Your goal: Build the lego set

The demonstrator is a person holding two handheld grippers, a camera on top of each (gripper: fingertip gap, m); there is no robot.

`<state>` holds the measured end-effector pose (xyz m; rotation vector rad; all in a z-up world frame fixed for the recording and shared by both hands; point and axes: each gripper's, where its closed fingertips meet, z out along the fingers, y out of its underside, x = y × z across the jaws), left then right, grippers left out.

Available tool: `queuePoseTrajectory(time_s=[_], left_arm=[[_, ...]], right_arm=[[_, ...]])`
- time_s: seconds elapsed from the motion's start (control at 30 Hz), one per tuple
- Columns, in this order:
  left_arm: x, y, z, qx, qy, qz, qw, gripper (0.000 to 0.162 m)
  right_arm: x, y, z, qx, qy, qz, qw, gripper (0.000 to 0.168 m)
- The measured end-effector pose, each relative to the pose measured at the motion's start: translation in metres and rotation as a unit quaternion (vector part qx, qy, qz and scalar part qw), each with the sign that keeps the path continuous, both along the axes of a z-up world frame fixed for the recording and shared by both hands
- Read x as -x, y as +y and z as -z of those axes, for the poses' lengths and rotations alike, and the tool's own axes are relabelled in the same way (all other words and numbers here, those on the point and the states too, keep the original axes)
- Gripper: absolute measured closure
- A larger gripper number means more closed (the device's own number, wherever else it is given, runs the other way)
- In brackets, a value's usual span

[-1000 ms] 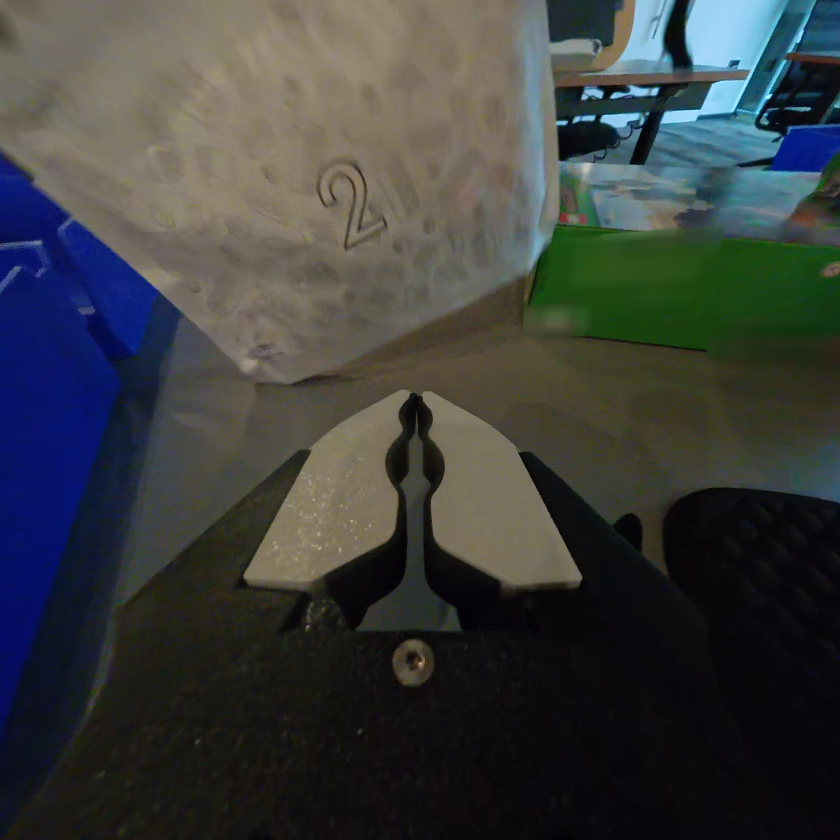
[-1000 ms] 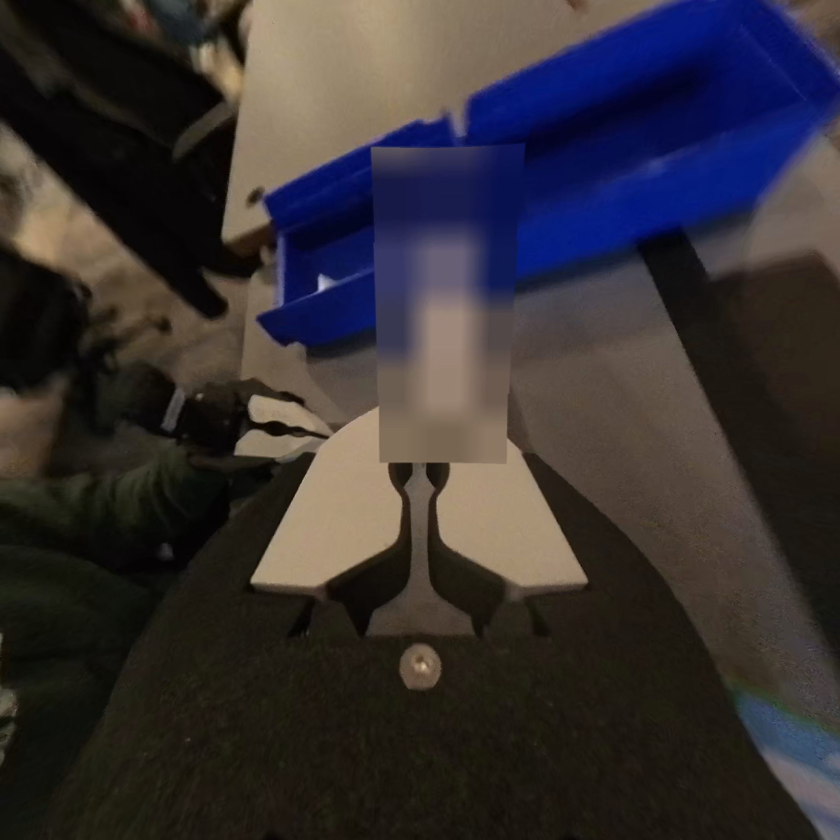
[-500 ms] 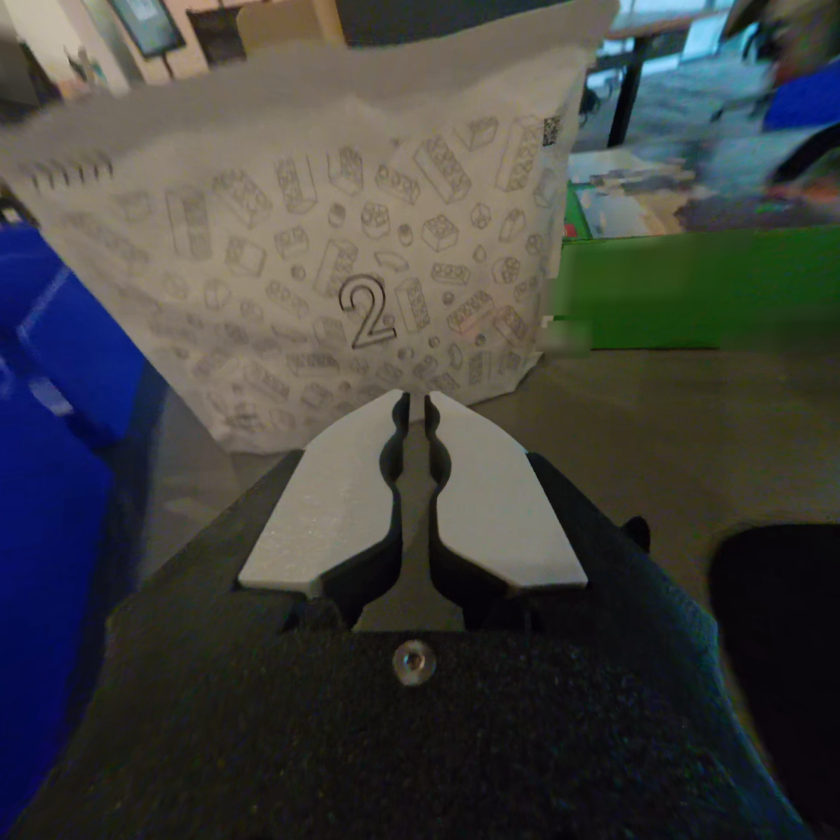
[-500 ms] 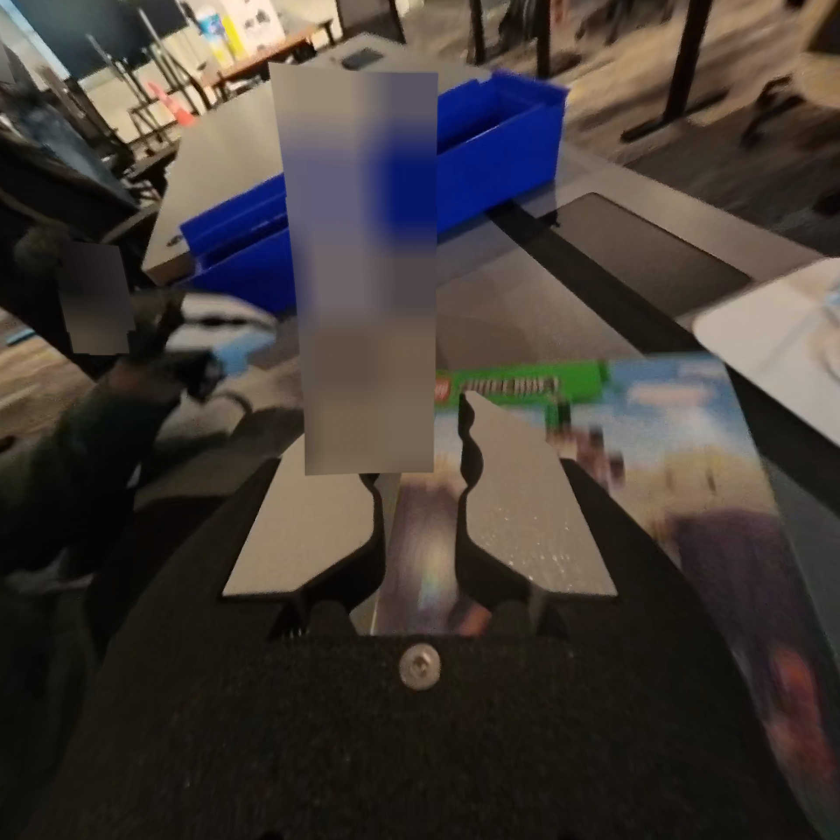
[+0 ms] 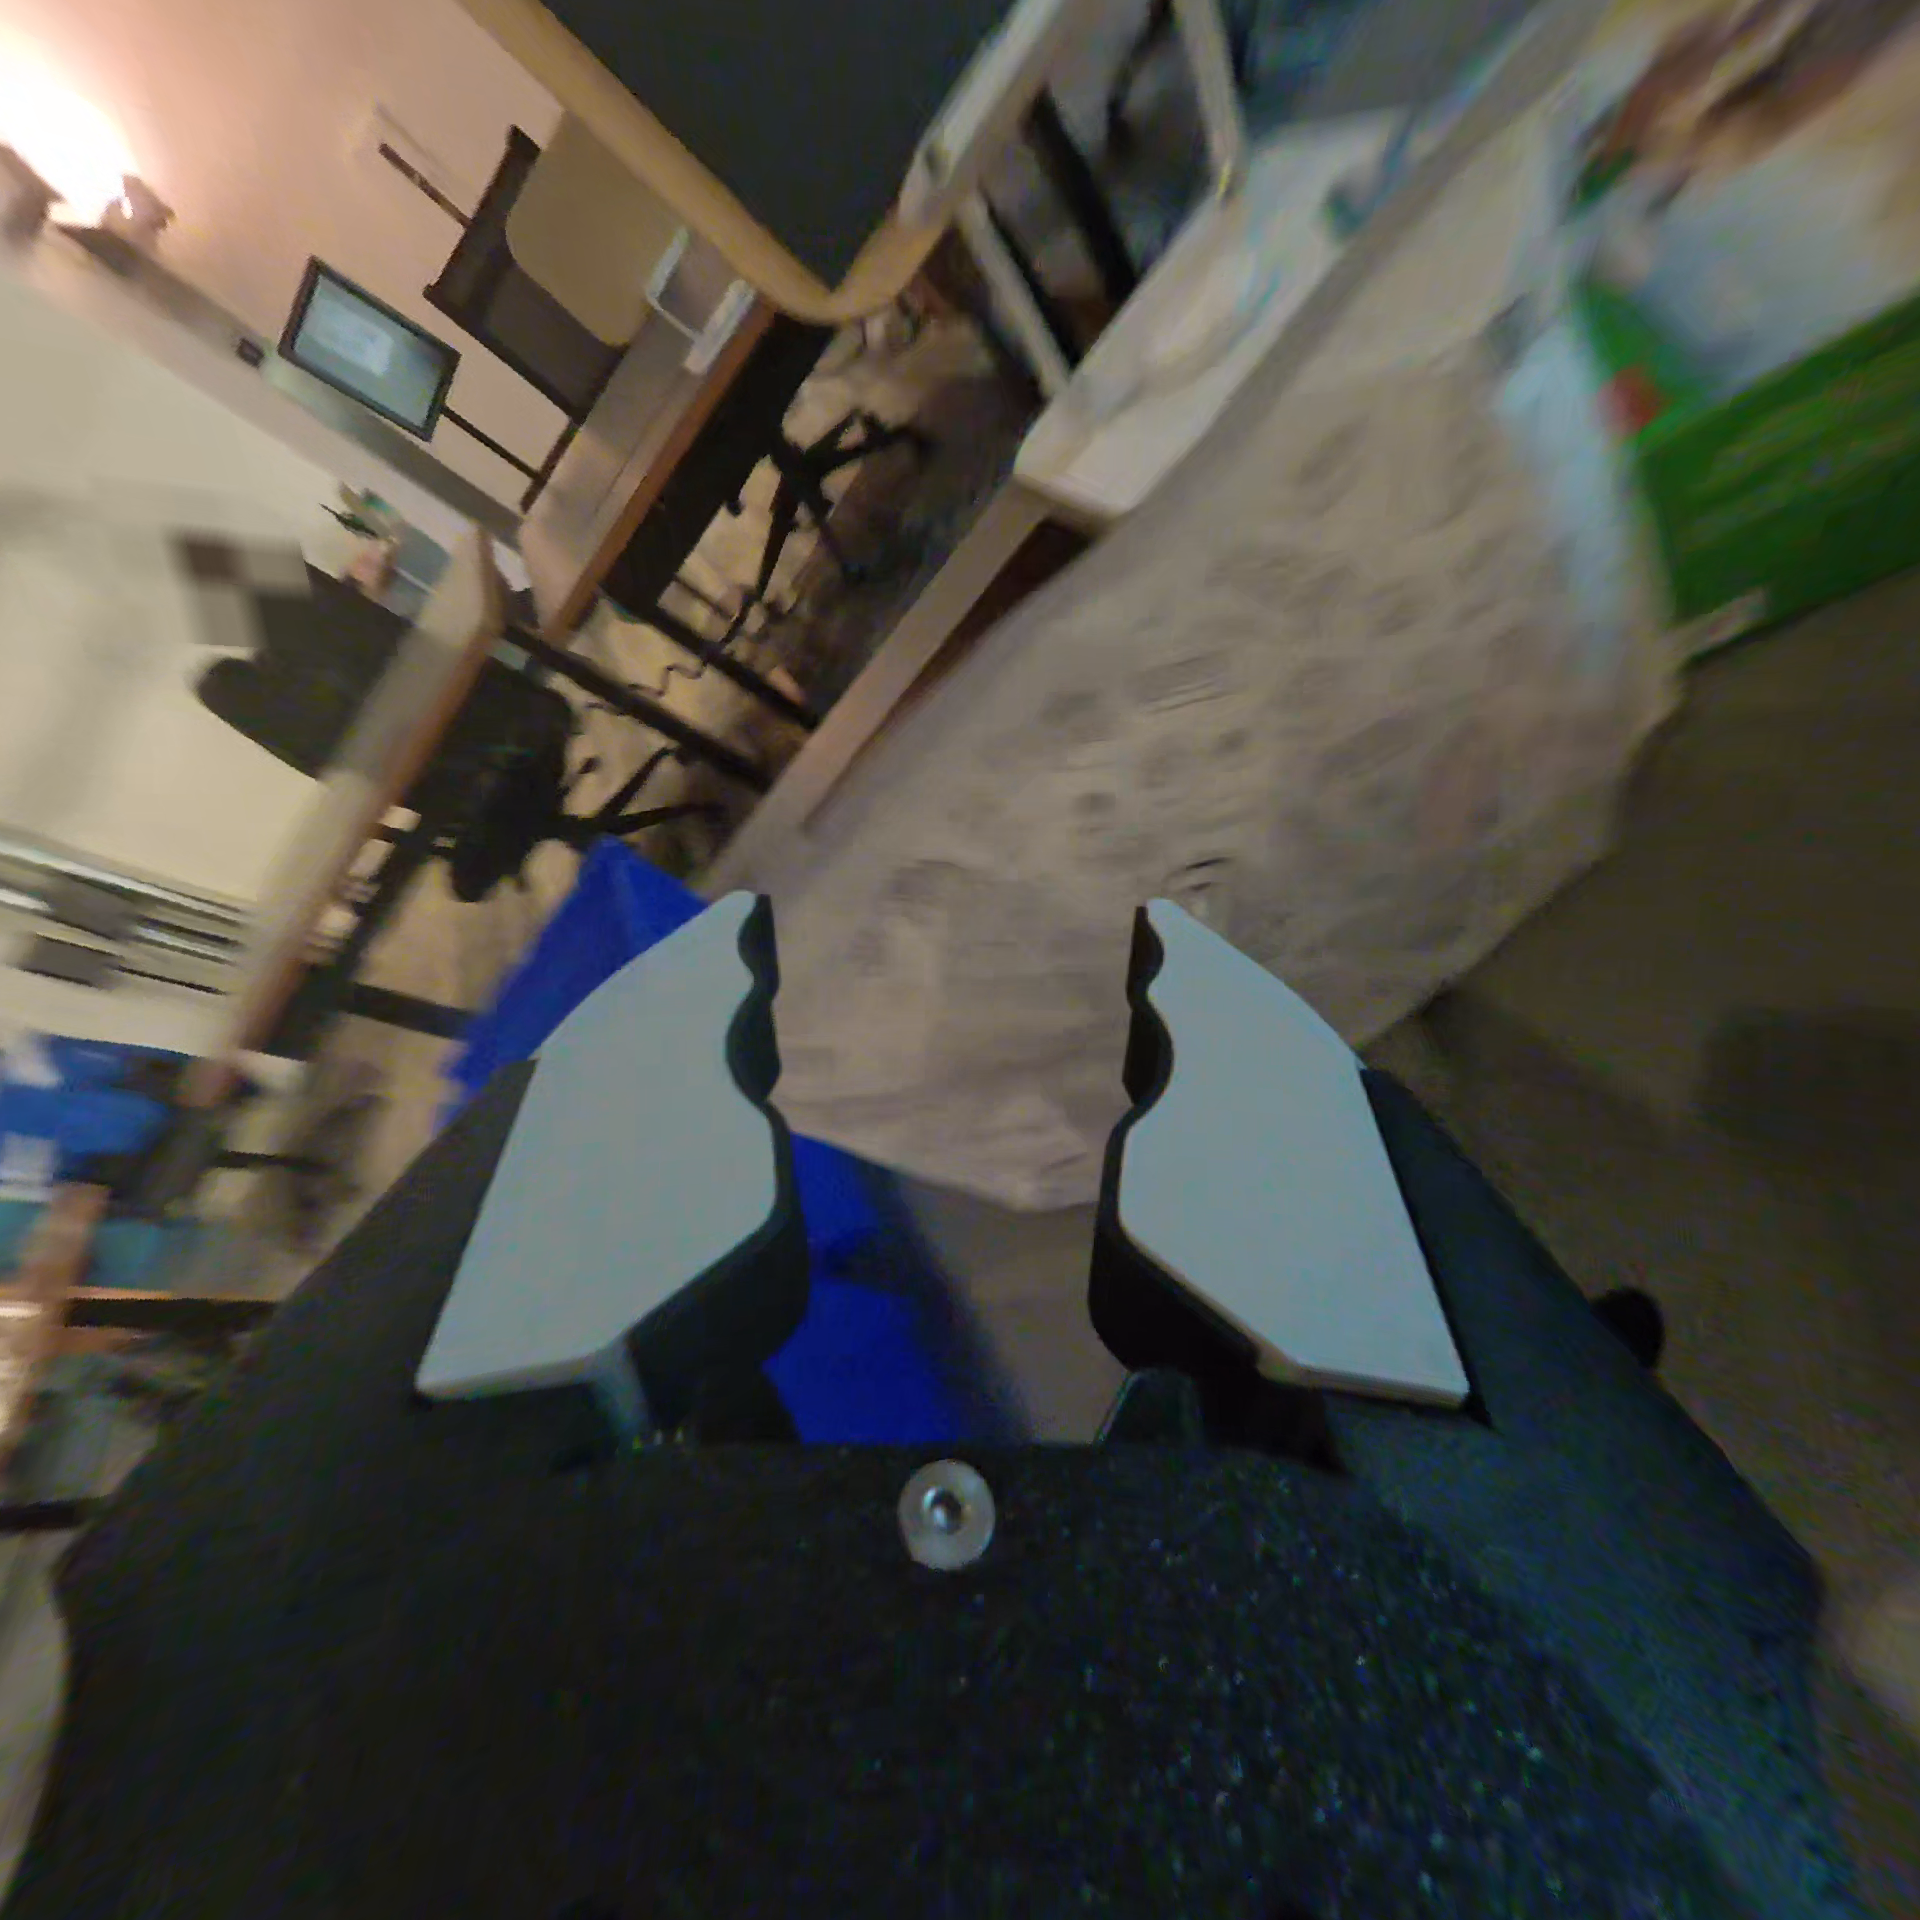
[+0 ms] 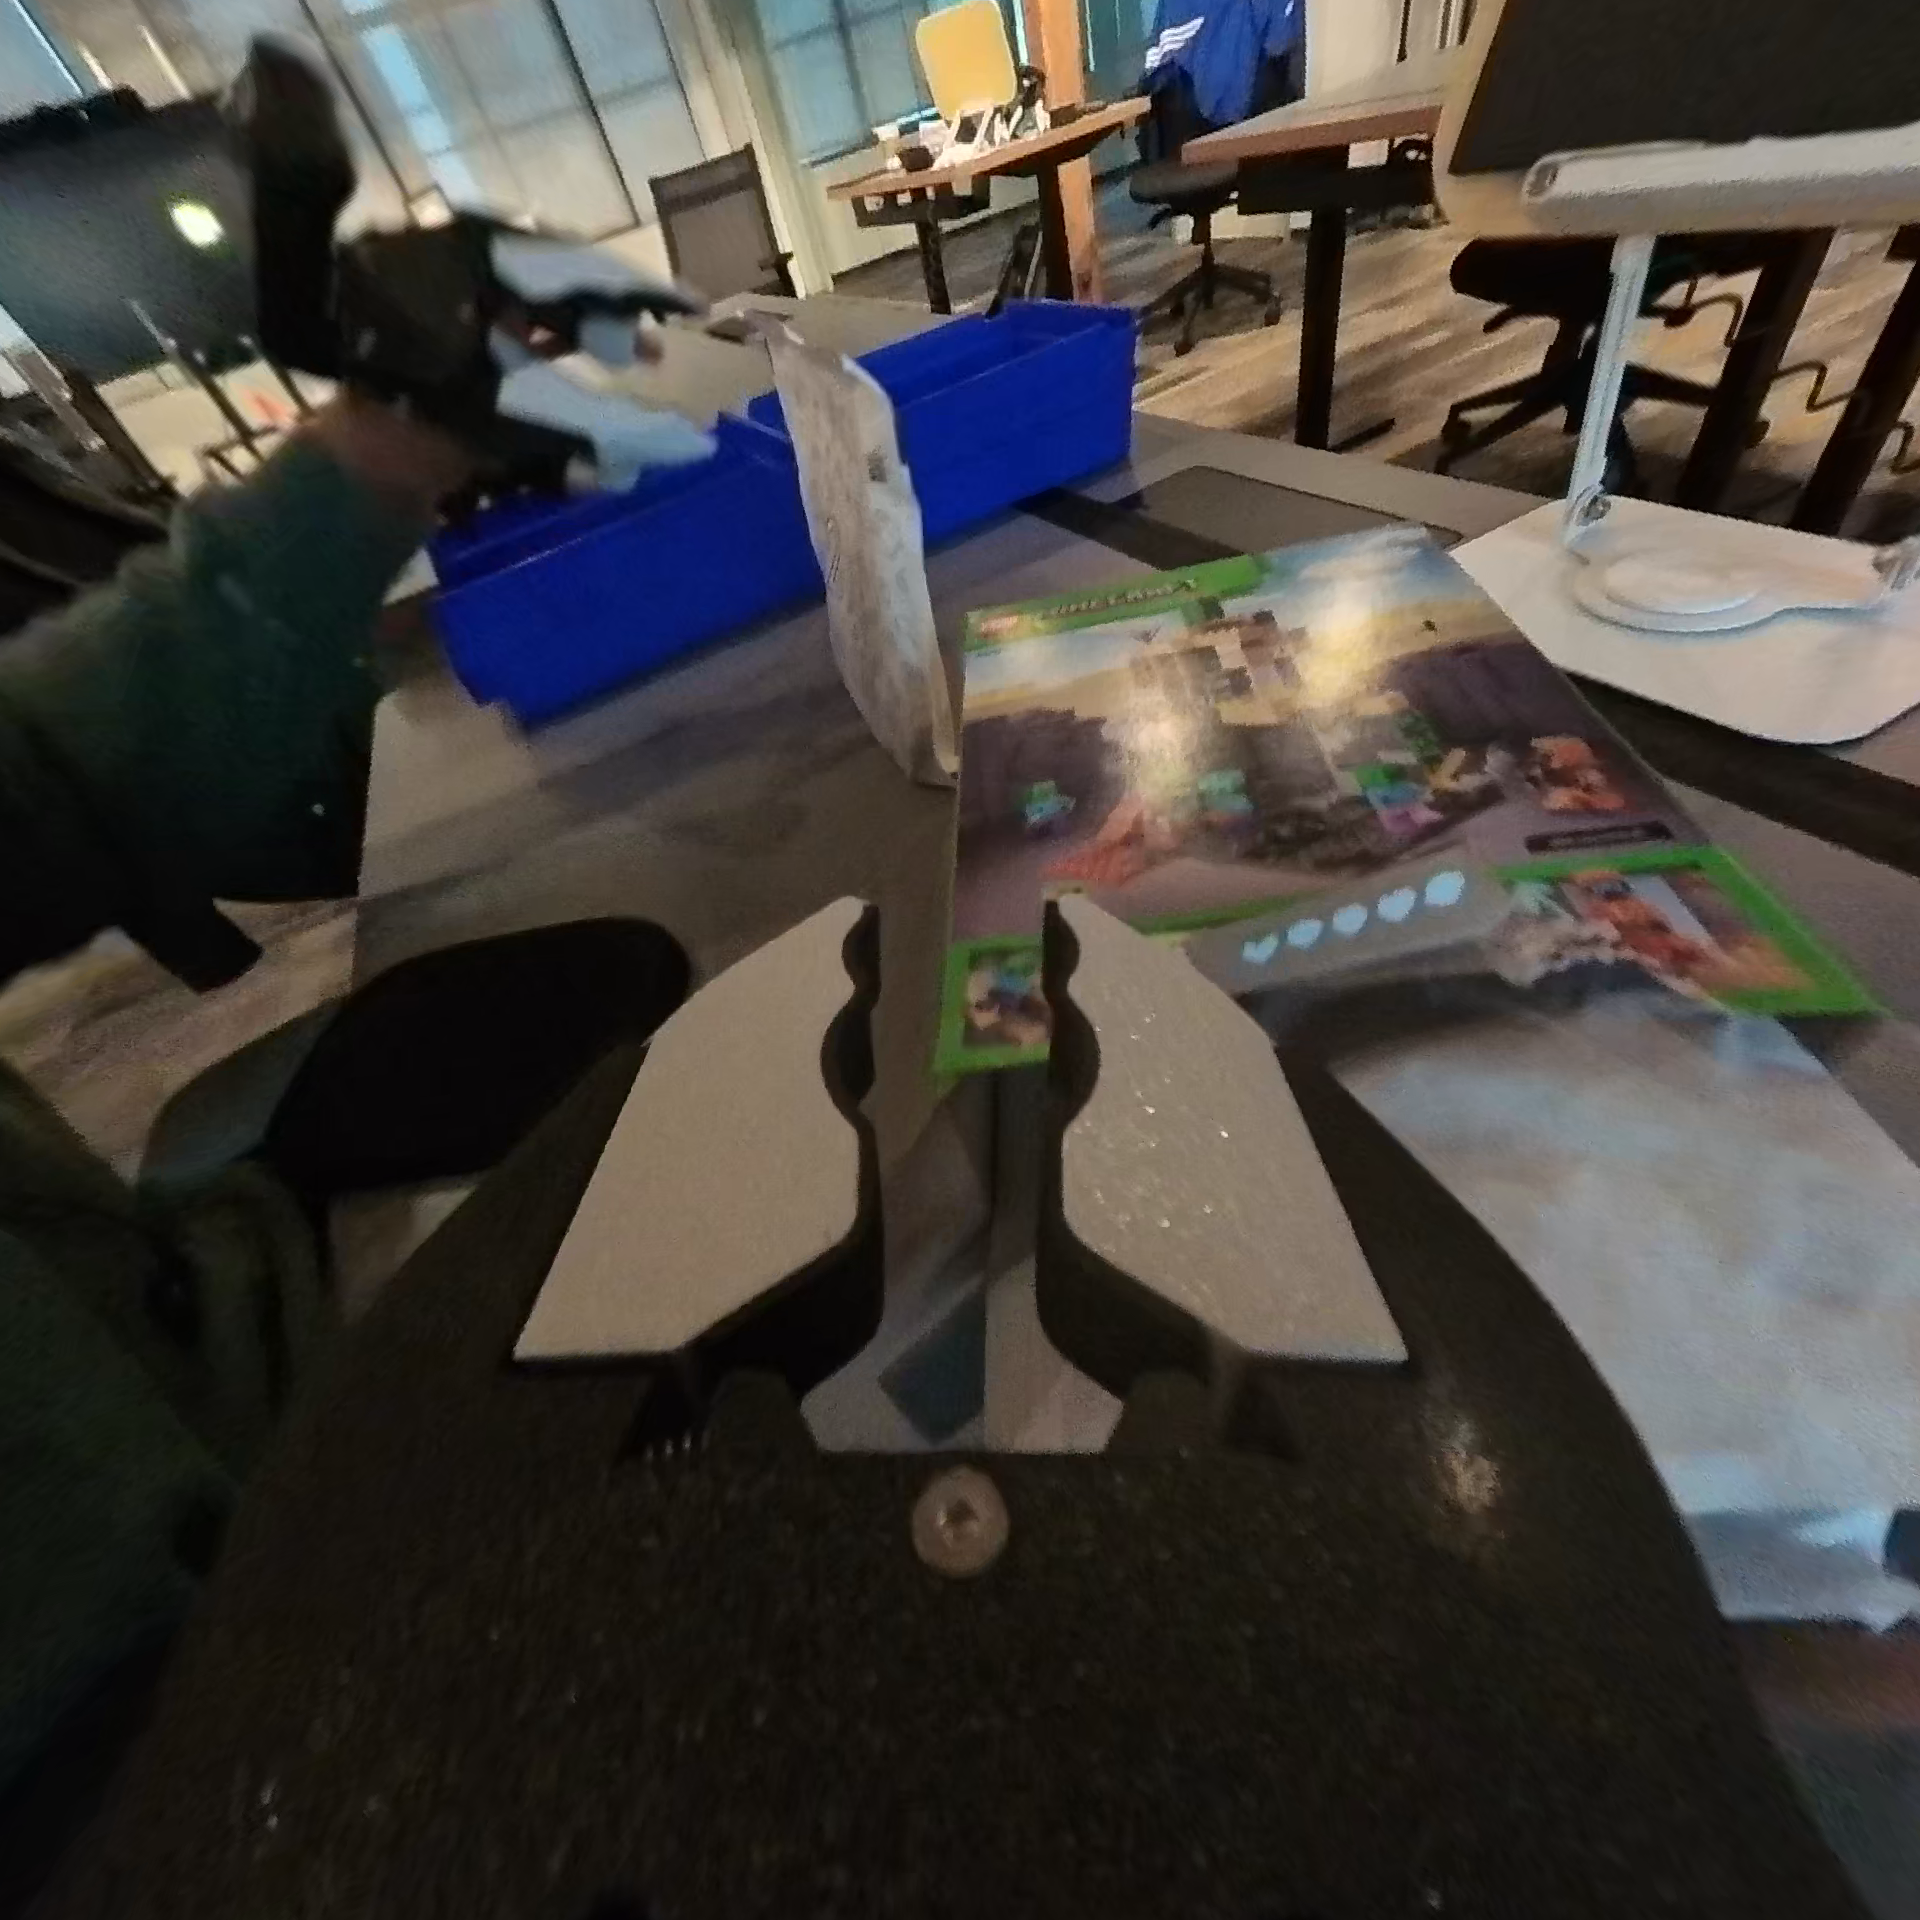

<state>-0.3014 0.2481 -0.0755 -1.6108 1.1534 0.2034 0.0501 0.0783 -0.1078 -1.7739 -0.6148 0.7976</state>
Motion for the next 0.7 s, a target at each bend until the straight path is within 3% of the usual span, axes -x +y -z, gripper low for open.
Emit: queuePoseTrajectory(time_s=[0.13, 0.27, 0.33, 0.47, 0.6, 0.7], left_arm=[[0.014, 0.032, -0.012, -0.016, 0.141, 0.029, 0.989, 0.095], [0.022, 0.05, 0.014, 0.048, 0.233, 0.103, 0.966, 0.098], [0.028, 0.057, 0.03, 0.094, 0.253, 0.121, 0.955, 0.102], [0.036, 0.068, 0.041, 0.129, 0.247, 0.133, 0.951, 0.125], [0.039, 0.067, 0.039, 0.128, 0.239, 0.149, 0.951, 0.156], [0.045, 0.066, 0.04, 0.121, 0.264, 0.143, 0.946, 0.162]], right_arm=[[0.0, -0.006, 0.009, 0.01, 0.015, -0.002, 1.0, 0.139], [-0.001, -0.008, 0.012, 0.01, 0.016, 0.005, 1.0, 0.139], [-0.001, -0.009, 0.012, 0.011, 0.016, 0.007, 1.0, 0.139], [-0.004, -0.012, 0.017, 0.018, -0.001, 0.011, 1.0, 0.14], [-0.006, -0.013, 0.024, 0.032, -0.015, 0.01, 0.999, 0.141], [-0.003, -0.01, 0.025, 0.04, -0.019, 0.005, 0.999, 0.141]])
